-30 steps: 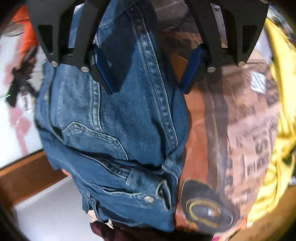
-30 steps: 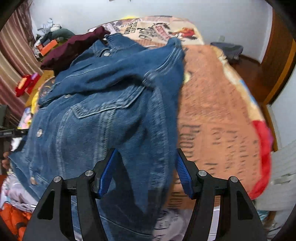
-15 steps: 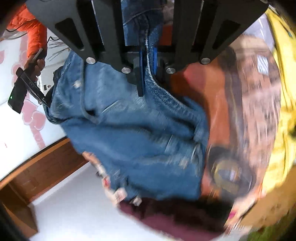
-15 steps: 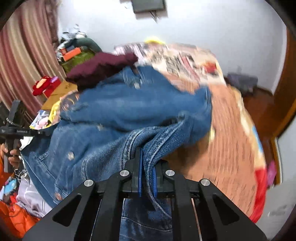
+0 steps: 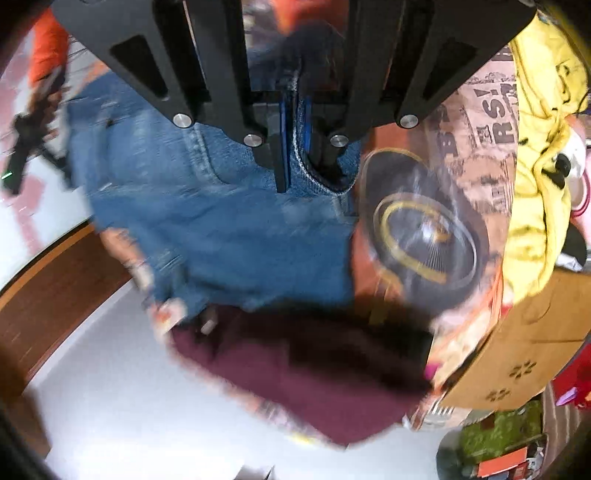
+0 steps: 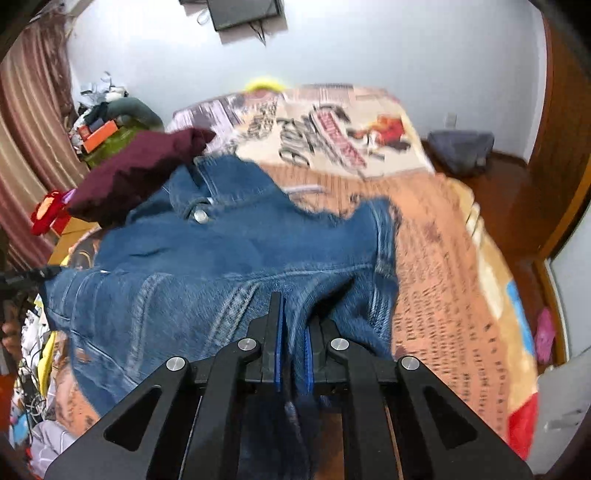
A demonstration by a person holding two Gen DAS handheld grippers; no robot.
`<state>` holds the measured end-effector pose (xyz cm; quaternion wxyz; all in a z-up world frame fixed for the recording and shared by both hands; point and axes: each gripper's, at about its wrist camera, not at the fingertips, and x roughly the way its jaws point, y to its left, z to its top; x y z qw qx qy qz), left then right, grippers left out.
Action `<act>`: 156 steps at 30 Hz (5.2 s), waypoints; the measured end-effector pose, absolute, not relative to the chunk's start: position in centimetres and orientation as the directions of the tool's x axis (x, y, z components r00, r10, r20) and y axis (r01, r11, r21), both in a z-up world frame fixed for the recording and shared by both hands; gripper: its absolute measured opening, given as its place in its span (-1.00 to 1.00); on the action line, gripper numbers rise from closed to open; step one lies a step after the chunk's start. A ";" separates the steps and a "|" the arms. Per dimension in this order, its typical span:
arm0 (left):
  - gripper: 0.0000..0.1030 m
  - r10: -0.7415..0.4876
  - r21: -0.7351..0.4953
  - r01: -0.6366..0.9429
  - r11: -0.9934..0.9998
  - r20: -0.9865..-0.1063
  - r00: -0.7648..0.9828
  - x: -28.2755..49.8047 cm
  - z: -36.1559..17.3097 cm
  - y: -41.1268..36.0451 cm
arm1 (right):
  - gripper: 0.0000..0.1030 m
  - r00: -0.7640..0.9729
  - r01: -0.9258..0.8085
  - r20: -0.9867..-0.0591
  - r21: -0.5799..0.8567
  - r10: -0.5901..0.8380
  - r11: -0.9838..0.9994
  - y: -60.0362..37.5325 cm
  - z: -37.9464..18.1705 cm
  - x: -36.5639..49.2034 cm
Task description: Fold large clothes
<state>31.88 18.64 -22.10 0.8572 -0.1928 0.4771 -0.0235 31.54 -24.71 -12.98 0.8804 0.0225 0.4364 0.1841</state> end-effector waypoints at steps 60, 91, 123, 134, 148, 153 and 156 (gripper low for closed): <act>-0.73 -0.329 -0.416 0.045 0.908 -0.643 0.692 32.9 -11.3 17.3 | -0.71 0.622 -0.454 -0.625 0.204 0.472 0.868 -20.8 -3.9 31.8; -0.09 -0.143 -0.161 0.026 0.987 -0.780 0.610 34.8 -15.5 16.2 | -0.04 0.639 -0.404 -0.719 -0.011 0.274 0.915 -20.1 -6.6 32.0; 0.13 -0.041 -0.142 -0.110 0.984 -0.775 0.631 44.8 -16.7 16.6 | 0.36 0.545 -0.352 -0.774 0.138 0.322 0.926 -14.6 -8.6 40.7; 0.13 -0.096 -0.129 -0.009 0.992 -0.776 0.623 39.8 -16.5 12.6 | 0.36 0.506 -0.477 -0.782 0.098 0.364 0.873 -12.2 -9.4 35.8; 0.24 -0.202 -0.191 0.074 0.979 -0.847 0.491 35.4 -23.5 7.4 | 0.36 0.356 -0.550 -0.868 0.106 0.347 0.829 -10.7 -15.5 33.0; 0.45 -0.122 -0.145 -0.005 0.989 -0.851 0.511 34.1 -23.6 9.3 | 0.36 0.463 -0.464 -0.851 0.007 0.249 0.886 -14.0 -14.1 32.6; 0.45 -0.124 -0.182 -0.063 0.981 -0.847 0.517 33.1 -23.5 11.6 | 0.36 0.485 -0.417 -0.838 0.027 0.248 0.908 -16.6 -13.7 32.2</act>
